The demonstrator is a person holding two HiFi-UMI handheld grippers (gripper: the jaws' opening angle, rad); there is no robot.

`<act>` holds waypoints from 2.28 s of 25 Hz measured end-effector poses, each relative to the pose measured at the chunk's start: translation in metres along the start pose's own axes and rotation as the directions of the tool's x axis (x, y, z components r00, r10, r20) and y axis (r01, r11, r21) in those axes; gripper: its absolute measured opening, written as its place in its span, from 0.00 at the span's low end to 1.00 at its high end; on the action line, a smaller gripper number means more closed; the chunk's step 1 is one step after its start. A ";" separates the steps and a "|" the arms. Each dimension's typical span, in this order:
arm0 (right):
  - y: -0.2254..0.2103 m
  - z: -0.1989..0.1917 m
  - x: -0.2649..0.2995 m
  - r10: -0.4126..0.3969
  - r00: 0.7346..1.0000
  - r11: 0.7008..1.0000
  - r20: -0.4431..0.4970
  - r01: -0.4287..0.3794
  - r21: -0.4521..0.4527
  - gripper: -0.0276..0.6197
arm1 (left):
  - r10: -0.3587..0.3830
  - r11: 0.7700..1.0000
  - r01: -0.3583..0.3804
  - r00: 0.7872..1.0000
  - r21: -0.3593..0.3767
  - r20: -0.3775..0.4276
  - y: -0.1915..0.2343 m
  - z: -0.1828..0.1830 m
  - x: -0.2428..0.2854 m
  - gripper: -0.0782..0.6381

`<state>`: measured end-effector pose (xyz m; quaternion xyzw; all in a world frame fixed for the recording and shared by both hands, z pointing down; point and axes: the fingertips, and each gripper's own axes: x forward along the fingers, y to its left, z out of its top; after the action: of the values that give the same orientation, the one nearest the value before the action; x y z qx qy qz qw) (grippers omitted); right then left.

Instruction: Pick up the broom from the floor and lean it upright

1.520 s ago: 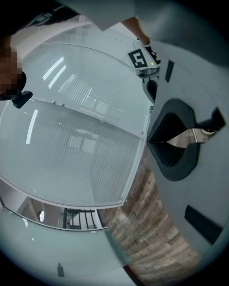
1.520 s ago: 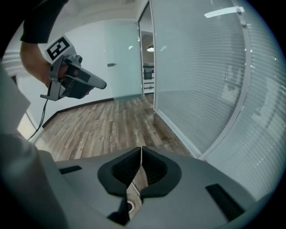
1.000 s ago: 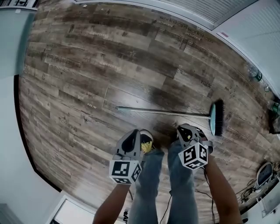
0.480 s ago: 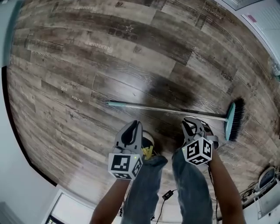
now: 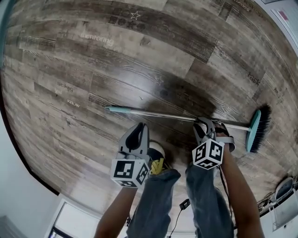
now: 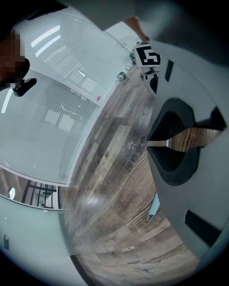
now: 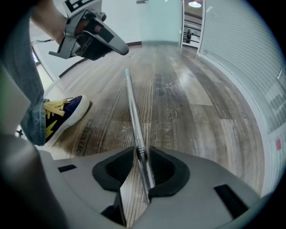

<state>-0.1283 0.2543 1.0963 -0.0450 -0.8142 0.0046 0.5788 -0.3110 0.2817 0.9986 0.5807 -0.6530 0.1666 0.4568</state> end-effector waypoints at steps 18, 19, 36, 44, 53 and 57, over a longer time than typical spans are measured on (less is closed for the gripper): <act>-0.003 0.009 0.000 -0.036 0.999 0.993 -0.034 0.032 -0.115 0.17 | 0.006 0.999 -0.005 0.999 -0.053 0.034 -0.013 0.030 -0.013 0.15; -0.007 0.015 -0.007 -0.040 0.999 0.994 -0.017 0.038 -0.098 0.17 | 0.010 0.998 -0.008 0.999 -0.054 0.040 -0.016 0.036 -0.017 0.15; -0.100 0.105 -0.270 -0.227 0.953 0.954 0.200 0.177 0.241 0.16 | -0.106 0.993 0.117 0.959 -0.025 0.262 -0.148 0.269 -0.167 0.15; -0.158 0.130 -0.407 -0.348 0.900 0.894 0.263 0.235 0.381 0.16 | -0.277 0.959 0.240 0.907 0.152 0.316 -0.266 0.380 -0.228 0.32; -0.200 0.130 -0.553 -0.452 0.838 0.804 0.307 0.233 0.548 0.17 | -0.449 0.864 0.309 0.830 0.398 0.330 -0.425 0.476 -0.303 0.34; -0.221 0.121 -0.608 -0.504 0.805 0.763 0.314 0.245 0.598 0.17 | -0.493 0.832 0.326 0.806 0.450 0.327 -0.487 0.500 -0.327 0.34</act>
<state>-0.0593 -0.0077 0.4965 0.2873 -0.8842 0.1198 0.3483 -0.0988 -0.0252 0.3241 0.8075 -0.5496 0.0503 0.2081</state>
